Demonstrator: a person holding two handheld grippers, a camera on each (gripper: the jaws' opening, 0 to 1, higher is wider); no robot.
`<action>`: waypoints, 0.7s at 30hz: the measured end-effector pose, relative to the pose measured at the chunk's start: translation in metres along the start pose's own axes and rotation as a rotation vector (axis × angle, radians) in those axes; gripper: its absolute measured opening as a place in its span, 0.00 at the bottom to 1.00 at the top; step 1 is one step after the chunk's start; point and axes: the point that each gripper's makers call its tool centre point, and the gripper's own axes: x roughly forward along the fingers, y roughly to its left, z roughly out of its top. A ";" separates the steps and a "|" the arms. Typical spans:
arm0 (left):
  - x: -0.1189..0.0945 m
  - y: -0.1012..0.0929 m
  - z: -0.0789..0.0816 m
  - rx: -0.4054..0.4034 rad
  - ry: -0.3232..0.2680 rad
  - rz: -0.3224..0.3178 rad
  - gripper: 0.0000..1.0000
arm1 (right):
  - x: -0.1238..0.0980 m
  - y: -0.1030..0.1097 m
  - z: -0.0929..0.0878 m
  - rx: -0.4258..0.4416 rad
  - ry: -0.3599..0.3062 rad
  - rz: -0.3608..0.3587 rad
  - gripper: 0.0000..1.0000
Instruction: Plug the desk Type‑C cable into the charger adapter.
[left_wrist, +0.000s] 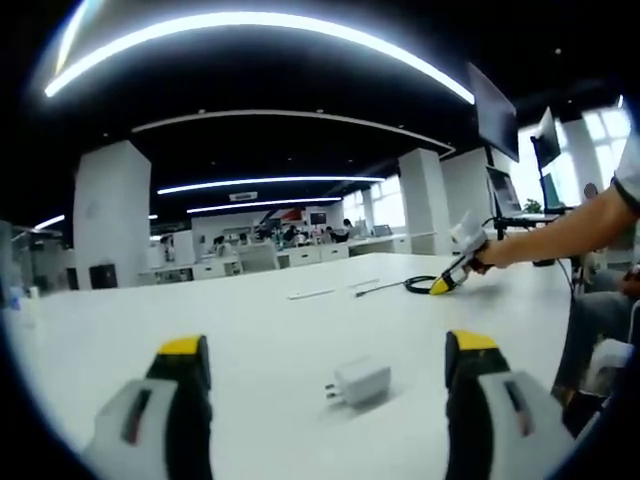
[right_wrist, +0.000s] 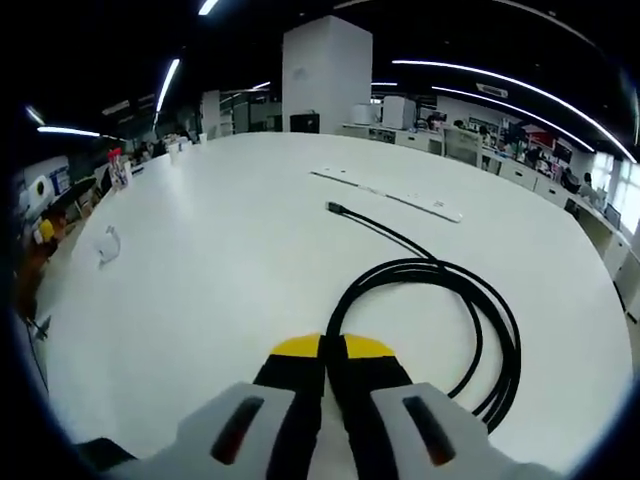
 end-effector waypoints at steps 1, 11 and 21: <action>0.000 0.000 0.000 -0.001 0.001 0.001 0.98 | -0.001 0.001 -0.001 -0.001 0.002 0.002 0.04; -0.003 -0.001 0.002 0.007 -0.003 0.002 0.98 | -0.006 0.008 -0.005 -0.008 0.001 0.017 0.04; -0.004 -0.003 0.000 0.002 -0.003 -0.001 0.99 | -0.012 0.022 -0.005 -0.009 -0.002 0.042 0.04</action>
